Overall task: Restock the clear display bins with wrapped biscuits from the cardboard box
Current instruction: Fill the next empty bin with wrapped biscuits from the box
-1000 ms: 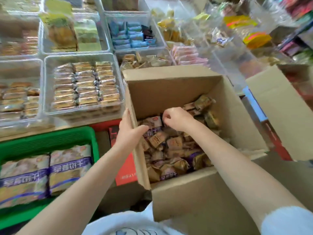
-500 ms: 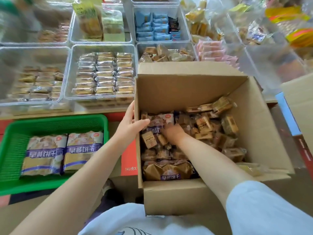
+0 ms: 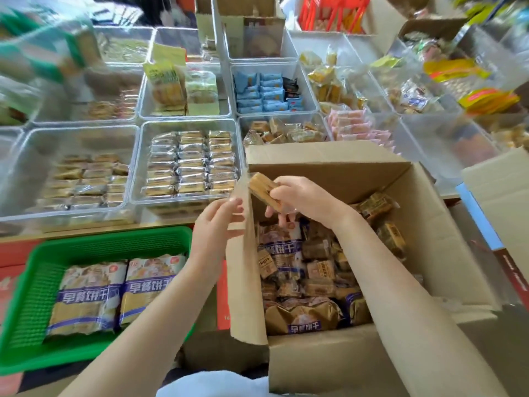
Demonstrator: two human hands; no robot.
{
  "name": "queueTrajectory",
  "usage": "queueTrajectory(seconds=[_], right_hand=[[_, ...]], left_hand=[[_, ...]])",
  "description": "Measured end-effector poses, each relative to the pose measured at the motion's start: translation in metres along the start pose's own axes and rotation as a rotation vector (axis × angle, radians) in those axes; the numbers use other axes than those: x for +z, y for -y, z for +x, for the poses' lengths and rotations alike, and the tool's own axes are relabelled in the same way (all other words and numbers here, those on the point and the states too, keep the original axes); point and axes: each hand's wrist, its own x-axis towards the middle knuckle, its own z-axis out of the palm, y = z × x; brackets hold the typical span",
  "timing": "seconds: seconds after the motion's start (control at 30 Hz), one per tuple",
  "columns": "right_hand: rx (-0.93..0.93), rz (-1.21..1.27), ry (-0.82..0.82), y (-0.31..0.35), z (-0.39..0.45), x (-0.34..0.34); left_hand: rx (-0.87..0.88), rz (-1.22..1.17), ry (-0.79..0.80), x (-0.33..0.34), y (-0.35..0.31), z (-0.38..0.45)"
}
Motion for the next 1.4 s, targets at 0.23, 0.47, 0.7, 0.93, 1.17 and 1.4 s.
queueTrajectory(seconds=[0.23,0.47,0.7,0.93,1.17,1.4], right_hand=[[-0.198,-0.278,-0.077,0.083,0.043,0.079],[-0.101,-0.461,0.101,0.143,0.164,0.188],[0.016,-0.523,-0.034,0.164,0.291,0.269],[0.137,-0.576,-0.356,0.149,0.399,0.266],[0.097,-1.305,-0.231,0.121,0.483,0.284],[0.304,-1.662,0.048,0.121,0.516,0.312]], left_hand=[[0.081,0.02,0.143,-0.099,-0.058,0.03],[0.016,0.177,0.236,-0.282,-0.051,0.088],[-0.008,0.428,0.029,-0.402,-0.032,0.188],[0.047,0.695,0.055,-0.439,0.003,0.289],[0.173,1.193,0.211,-0.418,0.04,0.349],[0.186,1.412,0.271,-0.424,0.071,0.368]])
